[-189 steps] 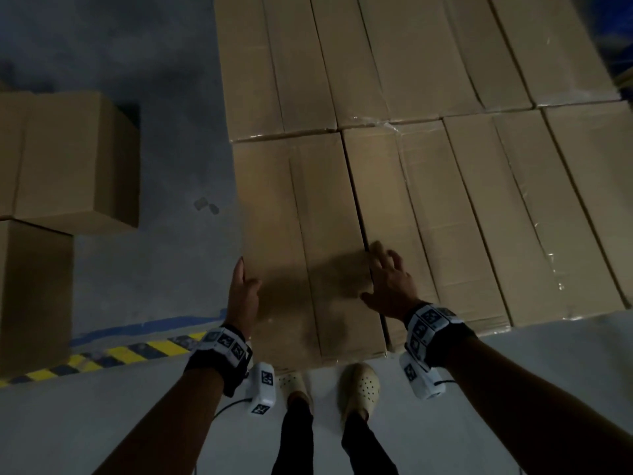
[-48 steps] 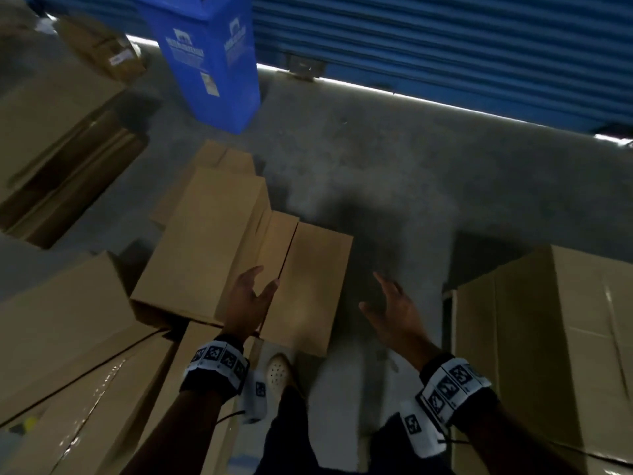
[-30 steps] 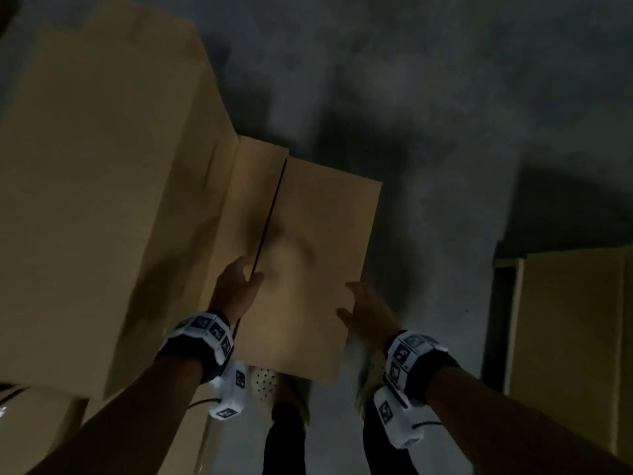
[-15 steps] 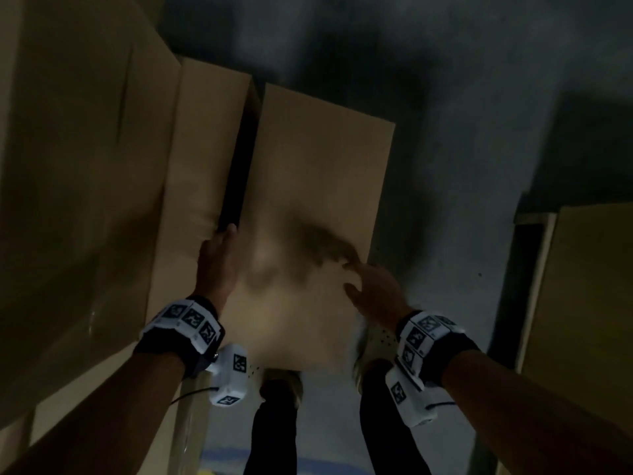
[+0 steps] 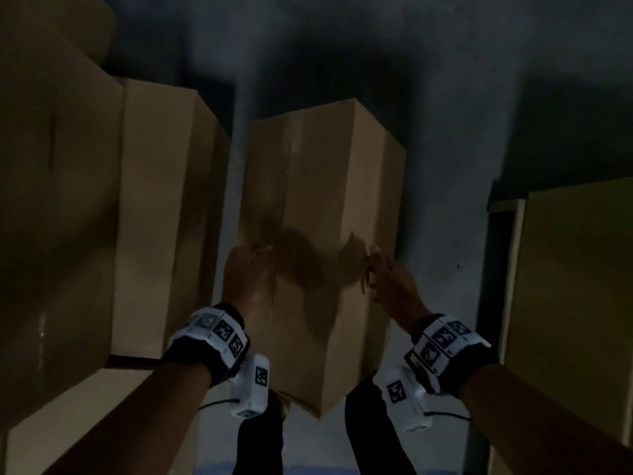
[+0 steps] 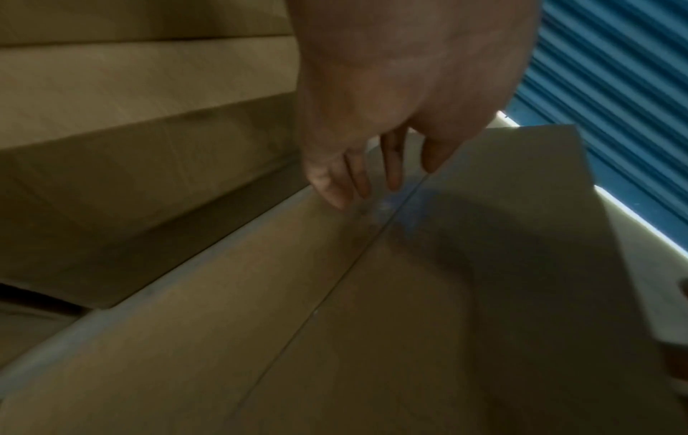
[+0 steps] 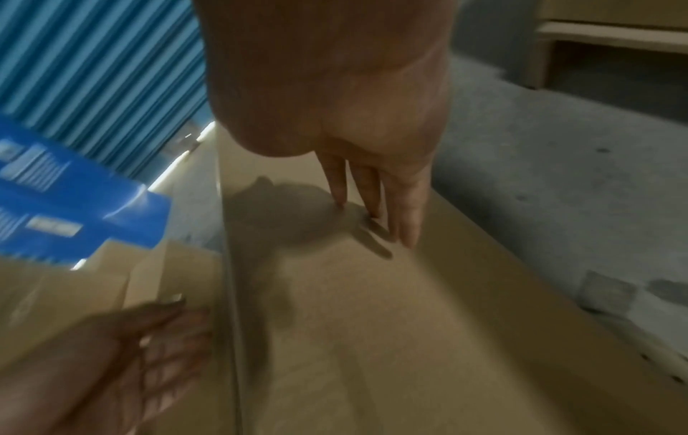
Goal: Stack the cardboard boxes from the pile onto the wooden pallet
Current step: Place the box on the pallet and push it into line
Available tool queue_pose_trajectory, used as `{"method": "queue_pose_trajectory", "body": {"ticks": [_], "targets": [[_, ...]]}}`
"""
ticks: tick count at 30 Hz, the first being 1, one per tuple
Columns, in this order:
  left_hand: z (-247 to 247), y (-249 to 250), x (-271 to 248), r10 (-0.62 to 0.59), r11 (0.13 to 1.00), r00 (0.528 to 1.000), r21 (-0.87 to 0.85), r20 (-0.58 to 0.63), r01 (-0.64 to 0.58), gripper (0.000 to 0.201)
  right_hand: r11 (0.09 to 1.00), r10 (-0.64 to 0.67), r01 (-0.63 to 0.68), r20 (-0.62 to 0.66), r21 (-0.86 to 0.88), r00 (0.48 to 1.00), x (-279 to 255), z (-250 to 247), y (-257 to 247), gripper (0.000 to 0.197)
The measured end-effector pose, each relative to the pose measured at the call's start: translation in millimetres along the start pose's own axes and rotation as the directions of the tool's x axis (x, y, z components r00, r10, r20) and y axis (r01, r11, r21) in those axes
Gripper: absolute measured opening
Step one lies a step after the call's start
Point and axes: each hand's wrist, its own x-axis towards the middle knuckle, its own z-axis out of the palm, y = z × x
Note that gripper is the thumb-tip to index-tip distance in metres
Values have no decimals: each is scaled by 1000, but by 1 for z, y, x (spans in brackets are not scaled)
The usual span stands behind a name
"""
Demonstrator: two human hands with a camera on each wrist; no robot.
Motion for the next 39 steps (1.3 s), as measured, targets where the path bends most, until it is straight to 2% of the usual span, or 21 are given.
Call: {"method": "queue_pose_trajectory", "body": {"ticks": [2,3,5,7,10,12,13,15,16,18,20,23,25,26,28,30,34,39], "targets": [[4,-6,17,22,991,995,132,-100,-8,20,999,15,-15,5,29,1000,2,-5,11,47],[5,-9,24,4,989,994,151,-110,13,31,999,24,-24,3,35,1000,4,-8,17,44],[7,-17,35,-125,988,980,75,-155,138,52,998,38,-37,-8,40,999,9,-12,29,42],[11,-25,44,-200,976,965,51,-167,211,52,994,66,-64,-20,88,998,11,-17,42,43],[21,-25,48,-213,976,971,13,-105,215,47,949,196,-181,-35,258,980,15,-23,54,50],[34,-14,40,-263,960,965,-105,-5,261,45,904,262,-242,-10,353,965,17,-28,52,53],[42,-8,35,-280,953,959,-113,38,282,41,897,261,-245,8,367,965,17,-32,48,50],[55,2,27,-203,975,978,-85,46,206,35,917,180,-175,20,359,983,18,-41,39,29],[60,4,24,-133,989,991,-57,30,135,42,928,136,-129,7,351,991,19,-46,35,25],[65,10,19,-33,999,998,34,-54,35,61,936,125,-111,-22,333,992,21,-58,25,41],[64,17,11,34,995,995,93,-99,-25,77,924,197,-170,-43,342,980,18,-70,21,68],[55,27,-1,23,999,995,49,-94,-18,83,931,187,-170,-23,324,982,-8,-85,16,73],[44,42,-23,20,999,997,52,-73,-16,87,914,187,-157,-44,374,981,-34,-96,9,80],[38,59,-41,27,999,998,41,-57,-25,90,915,177,-138,-72,378,982,-47,-103,5,76],[28,93,-82,39,999,999,-5,-34,-39,86,926,148,-94,-122,366,981,-79,-121,-7,51],[19,129,-123,91,996,996,-15,-22,-92,73,915,142,-77,-139,396,980,-114,-142,-25,37],[11,190,-200,140,989,988,-40,-69,-143,68,923,62,19,-196,385,979,-186,-192,-68,41],[1,247,-305,227,973,969,-9,-96,-229,80,944,-38,138,-319,298,947,-283,-257,-111,56]]}}
